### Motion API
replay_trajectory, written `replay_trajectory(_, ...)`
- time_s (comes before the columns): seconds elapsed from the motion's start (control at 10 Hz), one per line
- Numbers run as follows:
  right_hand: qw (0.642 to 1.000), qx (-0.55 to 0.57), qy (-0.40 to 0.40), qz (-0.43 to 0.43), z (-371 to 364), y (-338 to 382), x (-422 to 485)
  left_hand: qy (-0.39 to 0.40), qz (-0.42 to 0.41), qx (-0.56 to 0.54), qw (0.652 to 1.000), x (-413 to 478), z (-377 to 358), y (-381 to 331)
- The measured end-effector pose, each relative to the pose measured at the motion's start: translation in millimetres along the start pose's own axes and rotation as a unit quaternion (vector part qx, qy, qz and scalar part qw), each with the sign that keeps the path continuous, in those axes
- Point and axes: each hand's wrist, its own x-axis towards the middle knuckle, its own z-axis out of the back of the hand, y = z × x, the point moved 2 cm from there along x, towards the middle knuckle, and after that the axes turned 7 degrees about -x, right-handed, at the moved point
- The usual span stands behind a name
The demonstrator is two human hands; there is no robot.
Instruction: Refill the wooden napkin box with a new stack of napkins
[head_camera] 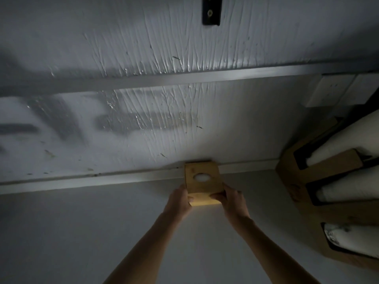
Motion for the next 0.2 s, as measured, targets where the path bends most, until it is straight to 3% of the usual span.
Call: replay_trajectory(0.2, 0.993, 0.052, 0.023, -0.107, -20.9, -27.5, -29.6, 0.014, 0.061, 0.011, 0.998, -43.5, -10.5, 1.3)
